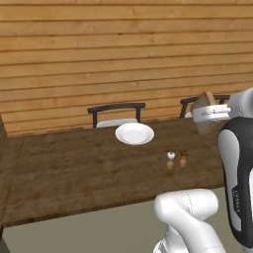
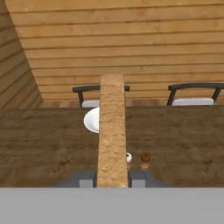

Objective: Start the toaster. Once the lever pops up, take the bread to the plate on the dining counter.

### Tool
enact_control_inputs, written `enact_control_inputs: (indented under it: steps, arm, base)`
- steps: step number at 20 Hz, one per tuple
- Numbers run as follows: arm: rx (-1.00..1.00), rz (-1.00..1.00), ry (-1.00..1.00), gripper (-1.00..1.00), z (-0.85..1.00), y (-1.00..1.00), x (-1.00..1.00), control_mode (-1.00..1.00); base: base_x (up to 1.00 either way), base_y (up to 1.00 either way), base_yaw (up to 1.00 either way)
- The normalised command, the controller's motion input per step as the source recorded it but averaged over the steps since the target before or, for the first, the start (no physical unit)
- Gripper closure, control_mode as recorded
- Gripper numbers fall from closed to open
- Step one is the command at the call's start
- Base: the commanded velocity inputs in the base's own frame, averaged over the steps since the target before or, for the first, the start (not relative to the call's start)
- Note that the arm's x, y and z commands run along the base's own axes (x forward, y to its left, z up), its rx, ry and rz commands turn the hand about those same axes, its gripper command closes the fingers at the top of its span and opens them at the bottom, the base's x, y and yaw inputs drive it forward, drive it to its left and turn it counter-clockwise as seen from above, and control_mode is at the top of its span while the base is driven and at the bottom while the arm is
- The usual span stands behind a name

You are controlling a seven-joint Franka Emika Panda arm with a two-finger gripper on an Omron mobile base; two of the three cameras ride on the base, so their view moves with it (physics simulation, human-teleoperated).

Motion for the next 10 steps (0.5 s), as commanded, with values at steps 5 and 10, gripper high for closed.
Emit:
enact_control_inputs:
  steps: [5,10]
  arm:
    - [0.0,0.0,0.0,1.0,0.0,0.0,0.0,1.0]
    - [0.0,0.0,0.01,1.0,0.0,0.0,0.09,-1.0]
  base:
    - [0.1,0.0,0.01]
    - [0.01,0.0,0.0]
